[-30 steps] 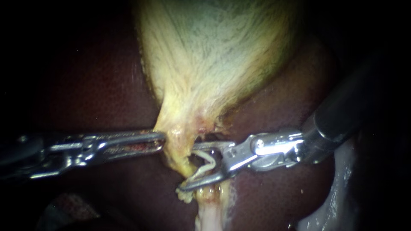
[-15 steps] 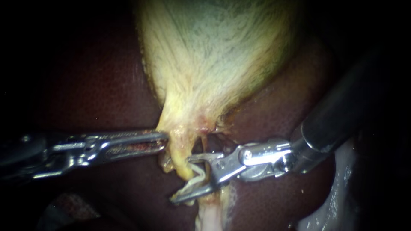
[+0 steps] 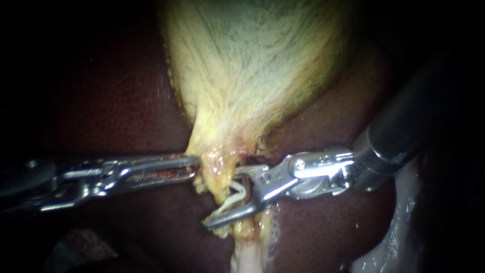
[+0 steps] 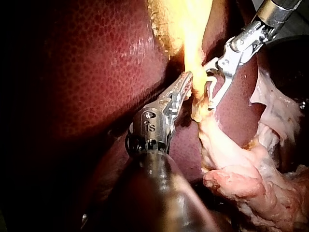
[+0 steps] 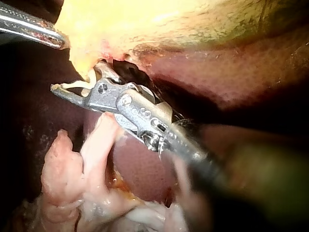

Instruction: Clipping third clip left tube

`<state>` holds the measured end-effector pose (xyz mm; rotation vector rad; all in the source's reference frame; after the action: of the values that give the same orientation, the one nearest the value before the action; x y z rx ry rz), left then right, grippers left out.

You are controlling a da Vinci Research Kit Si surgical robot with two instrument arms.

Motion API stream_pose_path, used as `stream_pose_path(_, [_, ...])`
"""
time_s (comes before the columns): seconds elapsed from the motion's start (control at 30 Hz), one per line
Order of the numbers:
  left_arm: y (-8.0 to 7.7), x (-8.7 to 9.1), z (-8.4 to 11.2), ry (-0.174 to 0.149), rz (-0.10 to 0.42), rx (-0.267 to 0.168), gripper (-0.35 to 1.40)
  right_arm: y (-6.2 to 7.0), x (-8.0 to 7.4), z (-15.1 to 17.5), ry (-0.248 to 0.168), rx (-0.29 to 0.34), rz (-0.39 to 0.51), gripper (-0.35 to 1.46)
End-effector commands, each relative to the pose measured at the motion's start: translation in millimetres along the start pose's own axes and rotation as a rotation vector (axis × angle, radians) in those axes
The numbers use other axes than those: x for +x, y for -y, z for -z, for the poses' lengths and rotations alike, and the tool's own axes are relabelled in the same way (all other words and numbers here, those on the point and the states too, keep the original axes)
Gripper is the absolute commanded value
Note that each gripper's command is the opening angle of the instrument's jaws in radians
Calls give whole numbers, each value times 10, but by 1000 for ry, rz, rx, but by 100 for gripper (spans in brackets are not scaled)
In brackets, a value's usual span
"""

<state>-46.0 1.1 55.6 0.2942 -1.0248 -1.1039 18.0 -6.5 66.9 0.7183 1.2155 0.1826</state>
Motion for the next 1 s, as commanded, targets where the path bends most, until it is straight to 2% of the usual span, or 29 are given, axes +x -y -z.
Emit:
stream_pose_path(0.03, [0, 0, 0, 0, 0, -1, -35, 2, 1, 0, 0, 1, -16, 49])
stream_pose_path(0.13, [0, 0, -1, 0, 0, 0, -35, 1, 1, 0, -1, -2, -63, 41])
stream_pose_path(0.3, [-1, 0, -2, 0, 0, -1, -35, 1, 1, 3, -5, -11, -165, -4])
stream_pose_path(0.43, [-2, 0, -3, 0, 0, 0, -35, -3, 6, 8, -7, -28, -182, -22])
stream_pose_path(0.6, [-3, 0, -3, 0, 0, 0, -35, -4, 6, 11, -8, -29, -195, -28])
stream_pose_path(1.0, [-3, 0, -5, 0, 0, 0, -35, -4, 3, 10, 1, -31, -217, -27])
